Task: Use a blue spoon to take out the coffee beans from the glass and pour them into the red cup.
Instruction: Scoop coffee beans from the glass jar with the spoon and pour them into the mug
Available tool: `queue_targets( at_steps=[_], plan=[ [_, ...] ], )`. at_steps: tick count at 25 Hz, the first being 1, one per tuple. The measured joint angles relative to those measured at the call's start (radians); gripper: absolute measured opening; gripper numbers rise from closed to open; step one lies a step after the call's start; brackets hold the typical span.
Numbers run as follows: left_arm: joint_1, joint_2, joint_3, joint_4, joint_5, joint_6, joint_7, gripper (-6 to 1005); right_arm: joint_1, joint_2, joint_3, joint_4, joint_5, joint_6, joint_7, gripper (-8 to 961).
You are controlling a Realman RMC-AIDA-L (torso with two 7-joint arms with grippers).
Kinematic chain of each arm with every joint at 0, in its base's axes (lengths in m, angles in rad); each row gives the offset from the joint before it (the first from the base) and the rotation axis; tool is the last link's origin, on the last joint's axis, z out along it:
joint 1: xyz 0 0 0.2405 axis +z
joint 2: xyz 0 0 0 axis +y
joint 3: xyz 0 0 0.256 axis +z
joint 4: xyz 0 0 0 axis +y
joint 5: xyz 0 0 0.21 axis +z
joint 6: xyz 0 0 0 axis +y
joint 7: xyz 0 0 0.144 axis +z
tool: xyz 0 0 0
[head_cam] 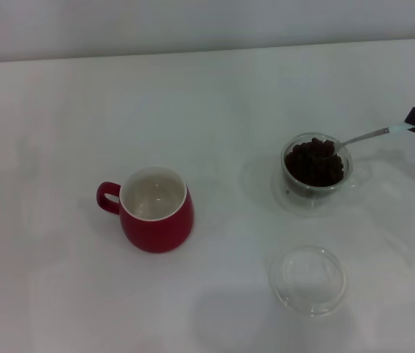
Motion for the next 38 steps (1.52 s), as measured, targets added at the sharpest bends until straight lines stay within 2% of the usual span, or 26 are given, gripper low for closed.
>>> queue_targets(
  at_steps=[8,16,19,27,28,38],
  plan=[
    [-0.001,0.0,0.0,0.0,0.0,0.0,0.0,778,0.005,0.001,0.0,-0.024,0.0,-0.037,-0.002,147],
    [0.001,0.0,0.0,0.0,0.001,0.0,-0.007,777,0.019,0.016,-0.007,-0.041,0.0,-0.052,-0.008,148],
    [0.003,0.0,0.0,0.0,0.0,0.002,-0.008,777,0.032,0.031,-0.008,-0.05,-0.001,-0.063,-0.016,148],
    [0.006,0.0,0.0,0.0,0.0,0.005,-0.009,777,0.049,0.042,-0.009,-0.051,-0.008,-0.064,-0.018,148],
    [0.007,0.0,0.0,0.0,0.0,0.005,-0.009,778,0.053,0.052,-0.012,-0.051,-0.009,-0.065,-0.019,148],
    [0.01,0.0,0.0,0.0,0.003,0.005,-0.009,777,0.081,0.089,-0.063,-0.051,-0.01,-0.057,-0.021,148]
  ],
)
